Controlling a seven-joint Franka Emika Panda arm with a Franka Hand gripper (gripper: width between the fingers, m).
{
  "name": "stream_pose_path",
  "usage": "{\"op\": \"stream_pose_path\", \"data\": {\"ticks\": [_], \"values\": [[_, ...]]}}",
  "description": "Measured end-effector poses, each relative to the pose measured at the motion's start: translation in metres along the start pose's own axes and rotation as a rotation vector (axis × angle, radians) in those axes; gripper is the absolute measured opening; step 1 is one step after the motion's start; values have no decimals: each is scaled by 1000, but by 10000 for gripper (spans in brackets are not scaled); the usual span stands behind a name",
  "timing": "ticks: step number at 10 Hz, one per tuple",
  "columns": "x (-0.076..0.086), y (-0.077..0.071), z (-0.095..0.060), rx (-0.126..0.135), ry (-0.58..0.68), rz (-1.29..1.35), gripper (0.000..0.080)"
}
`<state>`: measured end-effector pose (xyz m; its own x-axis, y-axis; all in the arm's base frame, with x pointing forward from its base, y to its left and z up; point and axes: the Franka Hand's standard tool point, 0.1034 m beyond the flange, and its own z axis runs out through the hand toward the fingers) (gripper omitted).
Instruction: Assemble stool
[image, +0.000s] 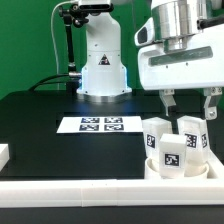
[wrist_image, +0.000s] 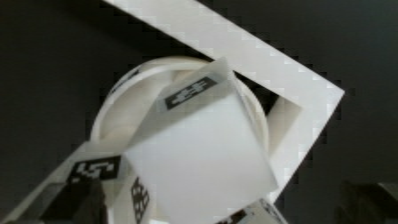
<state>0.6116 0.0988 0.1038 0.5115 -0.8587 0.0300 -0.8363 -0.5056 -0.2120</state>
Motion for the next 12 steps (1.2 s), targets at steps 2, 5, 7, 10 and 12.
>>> {"op": "stream_pose_path", "data": {"ticks": [2,5,7,10,12], "values": [[1,0,0,-4,3,-132,648],[0,0,1,-26,12,-567,648],[-6,-3,1,-32,12,-703,648],[0,0,1,-58,20,-941,648],[-5,-2,2,-92,22,-1197,648]]}}
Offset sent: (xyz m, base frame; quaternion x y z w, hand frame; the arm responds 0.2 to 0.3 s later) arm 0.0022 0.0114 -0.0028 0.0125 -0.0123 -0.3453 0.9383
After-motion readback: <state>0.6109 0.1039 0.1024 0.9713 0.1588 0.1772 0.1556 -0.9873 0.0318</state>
